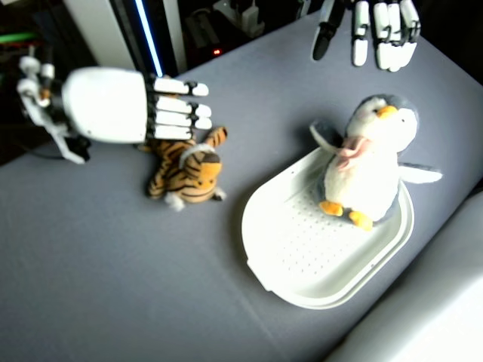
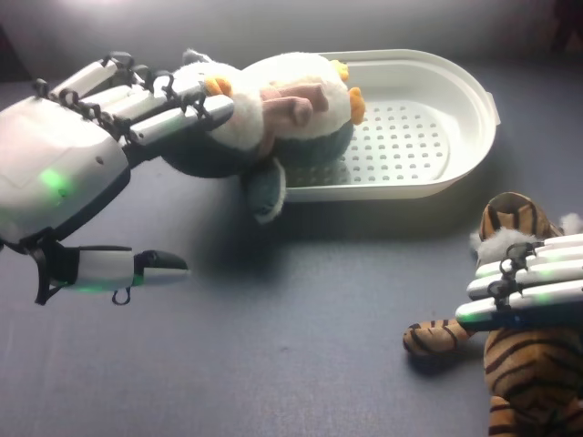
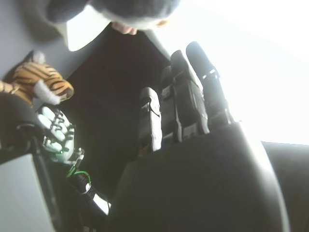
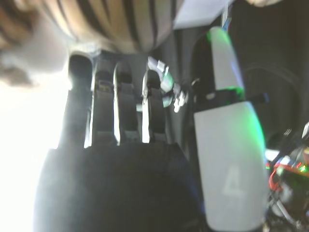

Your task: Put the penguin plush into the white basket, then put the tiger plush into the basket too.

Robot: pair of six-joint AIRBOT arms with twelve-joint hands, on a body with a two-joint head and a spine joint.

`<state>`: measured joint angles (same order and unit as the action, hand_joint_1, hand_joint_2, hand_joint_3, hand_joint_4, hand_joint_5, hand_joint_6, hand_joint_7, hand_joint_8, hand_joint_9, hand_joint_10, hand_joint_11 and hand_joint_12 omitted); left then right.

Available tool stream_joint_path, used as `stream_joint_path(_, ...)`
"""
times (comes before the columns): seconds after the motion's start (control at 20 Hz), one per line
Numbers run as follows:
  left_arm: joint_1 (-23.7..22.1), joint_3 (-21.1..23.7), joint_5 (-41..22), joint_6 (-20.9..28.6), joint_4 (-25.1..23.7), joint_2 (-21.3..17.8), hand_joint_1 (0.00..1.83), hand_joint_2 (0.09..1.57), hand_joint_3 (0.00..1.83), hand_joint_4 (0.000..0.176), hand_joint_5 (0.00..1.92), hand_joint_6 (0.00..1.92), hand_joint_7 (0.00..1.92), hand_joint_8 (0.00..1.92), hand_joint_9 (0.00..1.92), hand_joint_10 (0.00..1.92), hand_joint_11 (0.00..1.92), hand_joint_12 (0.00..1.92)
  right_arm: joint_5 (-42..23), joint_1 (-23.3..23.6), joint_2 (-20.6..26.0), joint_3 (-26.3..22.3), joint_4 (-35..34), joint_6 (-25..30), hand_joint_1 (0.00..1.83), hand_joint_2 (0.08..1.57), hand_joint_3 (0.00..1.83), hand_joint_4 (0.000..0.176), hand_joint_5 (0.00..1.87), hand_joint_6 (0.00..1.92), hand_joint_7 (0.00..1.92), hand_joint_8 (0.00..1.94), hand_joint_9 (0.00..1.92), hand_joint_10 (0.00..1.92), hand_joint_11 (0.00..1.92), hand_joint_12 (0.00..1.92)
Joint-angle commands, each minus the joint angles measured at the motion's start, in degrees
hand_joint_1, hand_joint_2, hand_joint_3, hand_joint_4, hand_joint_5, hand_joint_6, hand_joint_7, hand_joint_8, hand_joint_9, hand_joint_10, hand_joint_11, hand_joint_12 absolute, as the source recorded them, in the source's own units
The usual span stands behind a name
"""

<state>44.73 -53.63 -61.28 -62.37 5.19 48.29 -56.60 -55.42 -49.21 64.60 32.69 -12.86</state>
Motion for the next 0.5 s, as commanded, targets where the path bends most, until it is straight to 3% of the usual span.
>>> stream_joint_path(0.0,-0.09,-0.12,-7.76,0.45,-0.14,-0.61,0.79,0.85,0.0,0.128,0.22,0.0,0.23,0.0,0.29,0.0,0.0,1.05,-3.53,0.96,-0.69,0.31,-1.64,0.42,1.07,1.15,0.0,0.139,0.28,0.01,0.29,0.0,0.28,0.01,0.3,0.09)
stream_joint_path(0.05,0.05,-0.1,-7.86,0.54,-0.17,-0.61,0.79,0.85,0.0,0.133,0.22,0.0,0.25,0.0,0.31,0.01,0.03,1.06,-1.95,1.77,-1.83,1.22,-1.15,0.42,1.23,1.17,0.0,0.116,0.34,0.01,0.37,0.01,0.39,0.02,0.4,0.14)
stream_joint_path(0.1,0.13,-0.12,-7.78,0.54,0.02,-0.61,0.81,0.85,0.0,0.131,0.22,0.0,0.25,0.0,0.33,0.01,0.05,1.1,-0.77,2.26,-2.81,2.09,-1.09,0.42,1.36,1.18,0.0,0.071,0.48,0.02,0.5,0.01,0.58,0.02,0.44,0.36)
stream_joint_path(0.15,0.22,-0.19,-7.61,0.6,0.26,-0.61,0.81,0.85,0.0,0.122,0.22,0.0,0.24,0.0,0.32,0.0,0.01,1.09,-0.06,2.69,-3.64,2.91,-1.48,0.42,1.34,1.2,0.0,0.0,0.7,0.97,0.74,0.97,0.78,1.12,0.57,0.6)
stream_joint_path(0.2,0.4,-0.25,-7.53,0.96,0.37,-0.61,0.8,0.86,0.0,0.111,0.24,0.0,0.26,0.0,0.35,0.01,0.03,1.04,0.25,3.04,-4.48,3.86,-2.32,0.45,1.34,1.19,0.0,0.0,0.81,1.03,0.8,1.31,0.77,1.46,0.51,0.98)
stream_joint_path(0.3,0.8,-0.27,-7.6,1.23,0.4,-0.6,0.78,0.87,0.0,0.113,0.25,0.0,0.27,0.0,0.36,0.01,0.02,1.05,-0.85,3.14,-4.76,4.26,-3.89,0.48,1.34,1.18,0.0,0.0,0.85,1.07,0.82,1.22,0.77,1.44,0.54,1.09)
stream_joint_path(0.35,1.02,-0.26,-7.71,1.3,0.45,-0.62,0.77,0.86,0.0,0.115,0.25,0.0,0.27,0.0,0.36,0.01,0.02,1.05,-3.5,3.14,-4.63,4.29,-5.74,0.46,1.21,1.19,0.0,0.006,0.86,1.15,0.83,1.22,0.76,1.02,0.57,1.09)
stream_joint_path(0.4,1.23,-0.26,-7.86,1.42,0.57,-0.64,0.91,0.92,0.0,0.161,0.17,0.0,0.26,0.0,0.41,0.01,0.14,0.93,-6.84,3.14,-4.1,4.19,-7.94,0.11,1.33,1.2,0.0,0.0,0.87,1.21,0.75,1.18,0.69,1.43,0.53,1.13)
stream_joint_path(0.45,1.39,-0.26,-8.01,1.49,0.63,-0.64,0.91,0.92,0.0,0.161,0.17,0.0,0.26,0.0,0.41,0.01,0.14,0.93,-9.28,3.16,-3.55,3.96,-9.79,-0.6,1.33,1.2,0.0,0.0,0.87,1.21,0.75,1.18,0.69,1.43,0.53,1.13)
